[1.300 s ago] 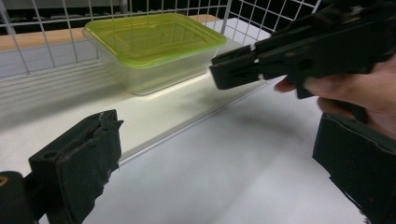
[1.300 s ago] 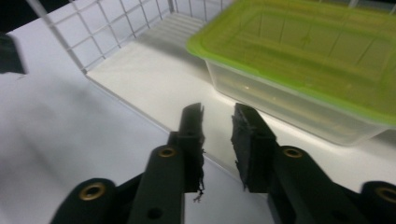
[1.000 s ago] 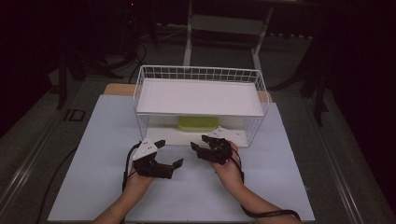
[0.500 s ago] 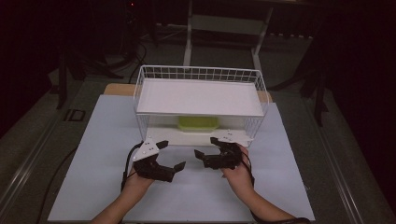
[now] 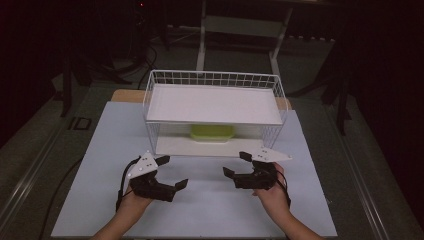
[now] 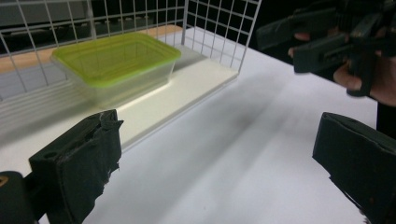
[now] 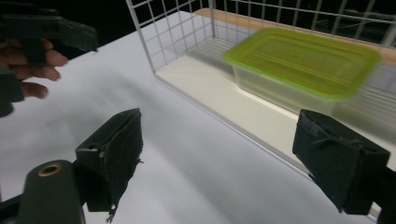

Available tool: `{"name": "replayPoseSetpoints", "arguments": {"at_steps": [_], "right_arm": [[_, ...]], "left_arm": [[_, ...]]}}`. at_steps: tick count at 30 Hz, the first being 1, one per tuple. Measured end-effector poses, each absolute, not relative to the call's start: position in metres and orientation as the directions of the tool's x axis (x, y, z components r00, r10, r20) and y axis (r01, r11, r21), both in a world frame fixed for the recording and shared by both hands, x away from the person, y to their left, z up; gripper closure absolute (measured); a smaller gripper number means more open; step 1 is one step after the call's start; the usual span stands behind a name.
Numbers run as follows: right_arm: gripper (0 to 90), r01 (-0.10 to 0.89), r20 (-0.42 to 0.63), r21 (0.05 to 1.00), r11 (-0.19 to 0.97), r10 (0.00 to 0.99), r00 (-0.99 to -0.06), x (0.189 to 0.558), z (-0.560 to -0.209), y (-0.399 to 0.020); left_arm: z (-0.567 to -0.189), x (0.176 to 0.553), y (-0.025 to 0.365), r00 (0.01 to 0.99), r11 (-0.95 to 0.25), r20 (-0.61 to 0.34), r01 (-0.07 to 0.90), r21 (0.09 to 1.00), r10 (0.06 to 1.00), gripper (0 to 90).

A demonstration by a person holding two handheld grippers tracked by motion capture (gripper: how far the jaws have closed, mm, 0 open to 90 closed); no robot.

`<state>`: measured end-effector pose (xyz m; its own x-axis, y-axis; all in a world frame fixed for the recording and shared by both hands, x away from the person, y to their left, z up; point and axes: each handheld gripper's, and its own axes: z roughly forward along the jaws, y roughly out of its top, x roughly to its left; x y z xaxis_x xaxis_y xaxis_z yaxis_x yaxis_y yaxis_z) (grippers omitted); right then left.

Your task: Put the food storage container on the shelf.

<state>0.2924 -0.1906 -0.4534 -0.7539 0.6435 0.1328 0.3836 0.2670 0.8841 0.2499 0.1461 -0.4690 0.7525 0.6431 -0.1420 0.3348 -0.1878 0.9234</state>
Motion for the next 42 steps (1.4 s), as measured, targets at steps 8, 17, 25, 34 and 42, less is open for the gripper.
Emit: {"name": "replayPoseSetpoints", "arguments": {"at_steps": [8, 17, 25, 34, 42], "right_arm": [[16.0, 0.392, 0.106, 0.872, 0.293, 0.668, -0.736, 0.286, -0.462, -0.216], [16.1, 0.386, 0.088, 0.868, 0.313, 0.668, -0.739, 0.280, -0.471, -0.228], [16.0, 0.423, 0.132, 0.857, 0.294, 0.668, -0.733, 0.282, -0.487, -0.235], [16.1, 0.415, 0.105, 0.849, 0.328, 0.665, -0.740, 0.286, -0.502, -0.242], [16.1, 0.411, 0.081, 0.835, 0.365, 0.658, -0.749, 0.286, -0.508, -0.242]], "left_arm": [[-0.481, 0.243, 0.147, 0.741, -0.215, -0.135, 0.356, 0.909, 0.658, 1.7], [-0.490, 0.243, 0.147, 0.740, -0.224, -0.132, 0.361, 0.905, 0.659, 1.7], [-0.499, 0.243, 0.144, 0.744, -0.225, -0.147, 0.375, 0.900, 0.652, 1.7], [-0.508, 0.242, 0.137, 0.764, -0.263, -0.136, 0.375, 0.889, 0.631, 1.7], [-0.514, 0.242, 0.136, 0.773, -0.281, -0.138, 0.383, 0.880, 0.620, 1.7]]}}
